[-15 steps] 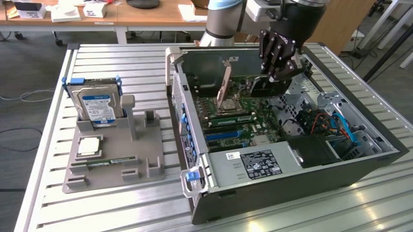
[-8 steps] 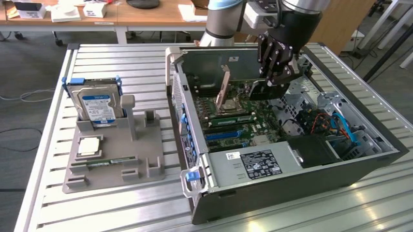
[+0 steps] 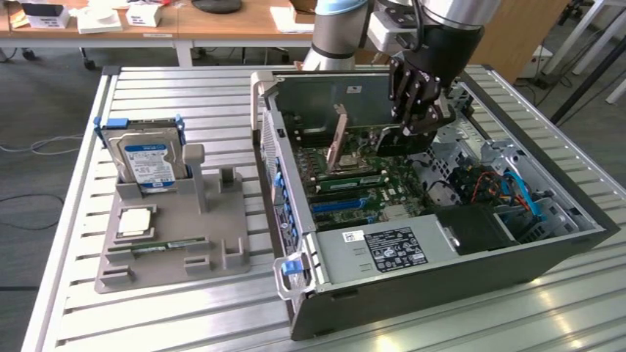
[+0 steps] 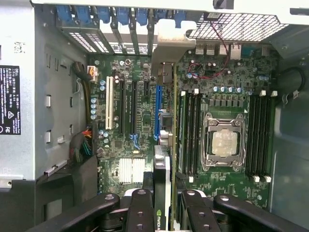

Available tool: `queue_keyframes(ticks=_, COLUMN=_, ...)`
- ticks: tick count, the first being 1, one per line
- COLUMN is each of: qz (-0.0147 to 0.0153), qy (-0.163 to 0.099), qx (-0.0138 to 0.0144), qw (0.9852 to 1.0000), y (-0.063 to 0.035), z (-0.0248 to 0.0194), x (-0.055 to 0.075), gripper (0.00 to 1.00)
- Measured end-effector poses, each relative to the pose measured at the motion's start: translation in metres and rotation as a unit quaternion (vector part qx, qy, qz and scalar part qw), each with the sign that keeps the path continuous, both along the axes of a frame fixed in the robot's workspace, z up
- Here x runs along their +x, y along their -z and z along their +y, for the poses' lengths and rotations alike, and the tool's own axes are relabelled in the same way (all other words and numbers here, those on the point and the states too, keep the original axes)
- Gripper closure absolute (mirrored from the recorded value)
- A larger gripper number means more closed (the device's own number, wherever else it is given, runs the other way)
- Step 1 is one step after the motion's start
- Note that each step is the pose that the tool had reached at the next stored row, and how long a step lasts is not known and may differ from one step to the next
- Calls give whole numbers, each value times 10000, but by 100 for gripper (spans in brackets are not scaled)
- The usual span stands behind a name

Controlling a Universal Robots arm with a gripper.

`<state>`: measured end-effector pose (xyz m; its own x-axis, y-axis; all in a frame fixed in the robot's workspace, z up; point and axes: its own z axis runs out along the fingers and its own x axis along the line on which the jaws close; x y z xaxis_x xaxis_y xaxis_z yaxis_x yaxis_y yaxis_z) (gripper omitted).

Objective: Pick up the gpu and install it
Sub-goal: 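Insert the gpu into the slot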

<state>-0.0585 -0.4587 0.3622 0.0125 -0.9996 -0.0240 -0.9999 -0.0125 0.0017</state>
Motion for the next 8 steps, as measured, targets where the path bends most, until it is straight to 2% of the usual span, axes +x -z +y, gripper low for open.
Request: queue_keyframes(ticks=8, qz=0, qy=64, qx=-1, qw=10000, y=40, z=0, x=0, gripper=73)
